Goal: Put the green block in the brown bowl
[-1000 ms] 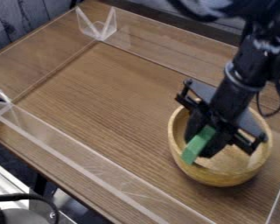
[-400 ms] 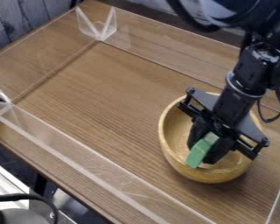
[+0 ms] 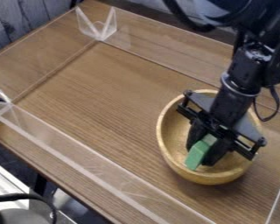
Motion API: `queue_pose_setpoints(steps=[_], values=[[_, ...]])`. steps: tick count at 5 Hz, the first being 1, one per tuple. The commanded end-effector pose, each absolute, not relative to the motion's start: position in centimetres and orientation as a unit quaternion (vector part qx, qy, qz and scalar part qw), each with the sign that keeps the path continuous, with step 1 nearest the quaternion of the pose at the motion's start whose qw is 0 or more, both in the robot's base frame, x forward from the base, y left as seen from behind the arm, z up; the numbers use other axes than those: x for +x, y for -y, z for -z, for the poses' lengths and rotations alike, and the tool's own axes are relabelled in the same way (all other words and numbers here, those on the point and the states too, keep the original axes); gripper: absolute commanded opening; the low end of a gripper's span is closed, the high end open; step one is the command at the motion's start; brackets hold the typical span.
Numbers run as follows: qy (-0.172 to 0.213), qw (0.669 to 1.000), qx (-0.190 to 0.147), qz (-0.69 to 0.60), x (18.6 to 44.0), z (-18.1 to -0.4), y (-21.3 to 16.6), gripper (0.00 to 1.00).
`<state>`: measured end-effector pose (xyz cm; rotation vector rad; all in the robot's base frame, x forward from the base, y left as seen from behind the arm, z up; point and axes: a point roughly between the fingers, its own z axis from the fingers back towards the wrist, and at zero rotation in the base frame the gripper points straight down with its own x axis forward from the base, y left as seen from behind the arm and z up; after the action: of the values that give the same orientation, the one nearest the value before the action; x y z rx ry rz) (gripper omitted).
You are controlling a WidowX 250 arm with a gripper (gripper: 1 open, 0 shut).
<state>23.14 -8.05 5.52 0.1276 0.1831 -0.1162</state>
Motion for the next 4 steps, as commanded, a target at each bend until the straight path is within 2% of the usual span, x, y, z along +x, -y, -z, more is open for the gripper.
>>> queue_pose_setpoints(steps=[1,3,4], values=[[-0.068,0.994,0.046,0.069,23.5,-6.5,7.4,0.00],[-0.049,0.996,0.028,0.062,24.5,-6.3,8.1,0.00],[-0.054,0.996,0.033,0.060,24.7,-6.5,8.5,0.00]])
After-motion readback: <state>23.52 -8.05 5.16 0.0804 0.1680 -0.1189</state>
